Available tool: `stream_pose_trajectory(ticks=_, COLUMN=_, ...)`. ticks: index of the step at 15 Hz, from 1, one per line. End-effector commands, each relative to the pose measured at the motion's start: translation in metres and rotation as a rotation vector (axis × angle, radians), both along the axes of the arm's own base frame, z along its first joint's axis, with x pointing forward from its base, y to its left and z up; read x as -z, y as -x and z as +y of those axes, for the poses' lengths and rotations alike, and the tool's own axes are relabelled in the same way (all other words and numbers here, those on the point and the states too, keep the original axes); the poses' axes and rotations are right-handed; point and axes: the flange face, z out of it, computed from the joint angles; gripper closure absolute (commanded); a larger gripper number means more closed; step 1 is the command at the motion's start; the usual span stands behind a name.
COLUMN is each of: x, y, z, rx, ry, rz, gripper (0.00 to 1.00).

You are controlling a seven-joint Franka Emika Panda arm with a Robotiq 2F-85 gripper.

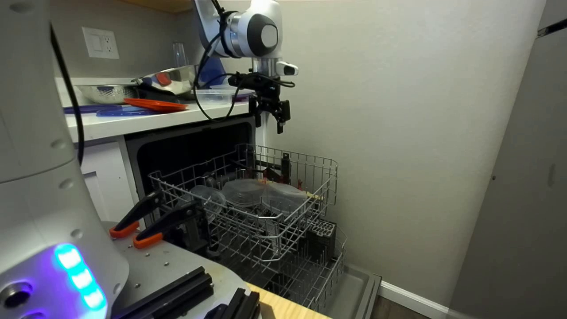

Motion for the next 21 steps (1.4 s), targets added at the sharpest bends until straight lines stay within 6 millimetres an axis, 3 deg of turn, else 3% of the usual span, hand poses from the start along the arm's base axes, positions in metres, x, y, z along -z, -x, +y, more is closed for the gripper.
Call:
stream_pose_trajectory(ticks=1, x=-0.001, y=0.0, z=0.0, rx=0.0, ry=0.0, rz=0.001, gripper=0.0)
stream_pose_trajectory(ticks=4, x=0.003, y=-0.001, z=0.0, rx=-0.023, ry=-0.01, rz=0.017, gripper=0.0)
stream_pose_trajectory(ticks=7, x=0.025, y=-0.011, z=-0.003, rx=-0.051, ry=-0.018, rz=0.101, gripper=0.0)
stream_pose_trajectory(ticks=10, x=0.043, y=-0.029, z=-0.004, rx=-0.132, ry=-0.035, rz=0.191, gripper=0.0)
stream_pose_trajectory(ticks=13, x=0.041, y=-0.058, z=-0.01, rx=-0.241, ry=-0.096, rz=0.286, gripper=0.0)
stream_pose_trajectory(ticks=14, x=0.044, y=-0.038, z=-0.004, rx=-0.171, ry=-0.031, rz=0.244, gripper=0.0)
stream_pose_trajectory(ticks=16, x=0.045, y=-0.047, z=-0.008, rx=-0.175, ry=-0.037, rz=0.247, gripper=0.0)
stream_pose_trajectory(ticks=21, x=0.047, y=-0.045, z=-0.003, rx=-0.182, ry=-0.036, rz=0.252, gripper=0.0)
